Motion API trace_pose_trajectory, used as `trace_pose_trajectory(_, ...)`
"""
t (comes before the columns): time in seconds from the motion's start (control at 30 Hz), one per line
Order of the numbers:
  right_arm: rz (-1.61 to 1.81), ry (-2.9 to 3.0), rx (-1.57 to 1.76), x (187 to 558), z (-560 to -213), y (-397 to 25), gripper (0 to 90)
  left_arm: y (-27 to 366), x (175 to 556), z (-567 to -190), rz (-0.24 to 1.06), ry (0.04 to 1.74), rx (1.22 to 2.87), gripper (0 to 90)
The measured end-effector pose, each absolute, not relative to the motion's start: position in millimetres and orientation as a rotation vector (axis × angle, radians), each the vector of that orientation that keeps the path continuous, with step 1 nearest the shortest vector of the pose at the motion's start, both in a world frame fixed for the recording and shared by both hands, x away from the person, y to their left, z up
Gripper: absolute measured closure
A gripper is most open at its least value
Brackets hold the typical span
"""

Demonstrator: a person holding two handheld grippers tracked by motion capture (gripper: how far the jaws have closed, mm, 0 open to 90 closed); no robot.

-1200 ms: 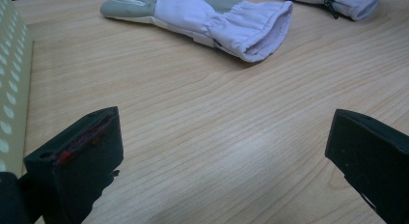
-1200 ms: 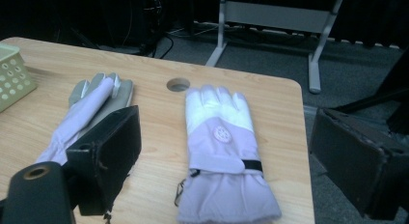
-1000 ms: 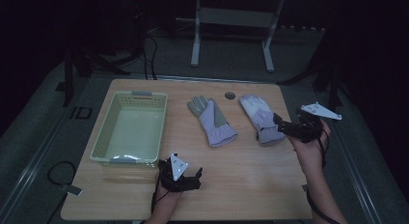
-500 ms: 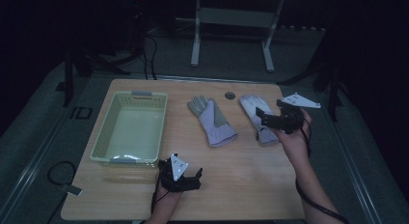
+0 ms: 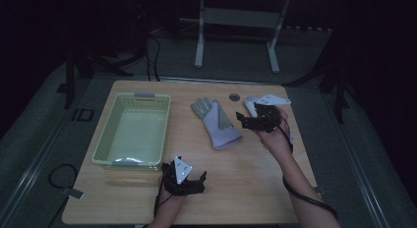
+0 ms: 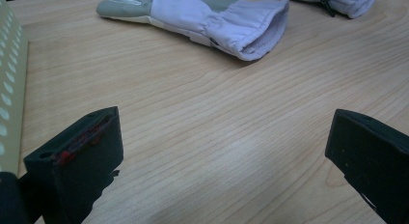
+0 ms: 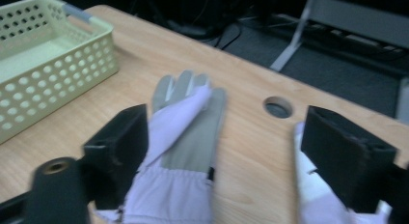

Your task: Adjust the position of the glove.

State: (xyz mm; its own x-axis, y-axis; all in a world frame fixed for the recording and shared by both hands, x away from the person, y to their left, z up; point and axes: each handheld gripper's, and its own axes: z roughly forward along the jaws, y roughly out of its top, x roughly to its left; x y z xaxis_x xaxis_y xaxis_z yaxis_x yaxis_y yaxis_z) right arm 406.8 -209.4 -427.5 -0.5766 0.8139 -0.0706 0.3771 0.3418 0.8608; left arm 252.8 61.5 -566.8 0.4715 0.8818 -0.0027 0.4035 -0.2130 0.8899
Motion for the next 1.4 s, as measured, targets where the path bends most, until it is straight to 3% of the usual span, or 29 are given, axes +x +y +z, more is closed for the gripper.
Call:
trace_pose_trajectory(0.67,1.043,2.271,1.102,457.4,-490.3,-160.6,34.4,61.8,253.3,-566.9,0.654,1.081,1.815,0.0)
trace_pose_trajectory(1.07,0.973,2.341,1.145,477.2,-525.9,-150.8,51.3,61.9,253.4,-566.9,0.649,1.08,1.815,0.0)
trace_pose_trajectory(1.4,0.924,2.369,1.171,480.4,-544.1,-146.6,53.3,61.4,253.1,-566.9,0.65,1.078,1.819,0.0)
